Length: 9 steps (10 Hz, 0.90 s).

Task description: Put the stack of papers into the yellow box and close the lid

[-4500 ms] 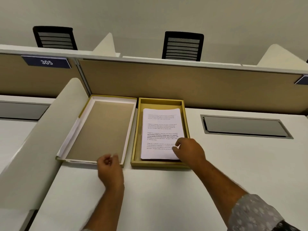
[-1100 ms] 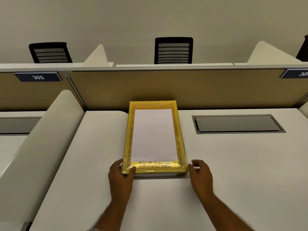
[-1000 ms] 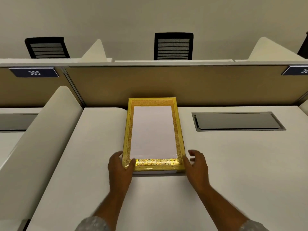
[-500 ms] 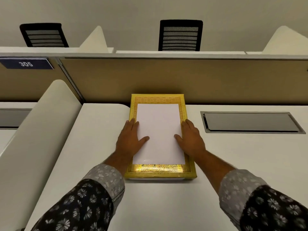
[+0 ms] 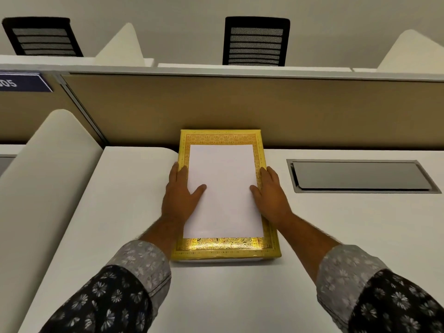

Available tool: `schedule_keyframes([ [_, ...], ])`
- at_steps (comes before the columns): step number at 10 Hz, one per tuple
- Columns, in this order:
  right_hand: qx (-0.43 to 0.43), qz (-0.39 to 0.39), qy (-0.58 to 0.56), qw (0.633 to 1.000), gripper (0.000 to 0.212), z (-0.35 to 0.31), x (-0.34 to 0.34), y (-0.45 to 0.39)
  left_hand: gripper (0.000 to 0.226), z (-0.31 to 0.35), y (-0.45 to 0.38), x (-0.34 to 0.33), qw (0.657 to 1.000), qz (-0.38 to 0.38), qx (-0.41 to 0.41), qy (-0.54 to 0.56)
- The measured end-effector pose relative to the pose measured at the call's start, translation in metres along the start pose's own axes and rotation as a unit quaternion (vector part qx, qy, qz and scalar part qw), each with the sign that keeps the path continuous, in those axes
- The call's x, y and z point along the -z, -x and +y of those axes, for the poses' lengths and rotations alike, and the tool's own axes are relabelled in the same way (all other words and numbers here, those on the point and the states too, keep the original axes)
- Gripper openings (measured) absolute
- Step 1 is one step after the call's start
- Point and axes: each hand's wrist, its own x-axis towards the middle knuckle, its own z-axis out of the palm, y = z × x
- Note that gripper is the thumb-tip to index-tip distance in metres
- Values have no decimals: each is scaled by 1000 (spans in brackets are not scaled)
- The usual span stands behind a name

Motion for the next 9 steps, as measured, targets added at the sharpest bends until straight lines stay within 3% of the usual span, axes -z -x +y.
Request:
schedule_keyframes([
  [3,4,-27,6,1000,57,5,8,-35,83,-1,-31,1,997,-68,30,-5],
  [6,-3,-55,47,997,54,11,12,-48,85,-2,-34,-2,991,-94,38,-87],
  [7,-22,-106,46,993,58,2,29,-45,91,7,-31,11,987,-115,53,-100],
  [9,-23,-59,44,997,78,-14,50,-9,86,30,3,21,994,-54,6,-95],
])
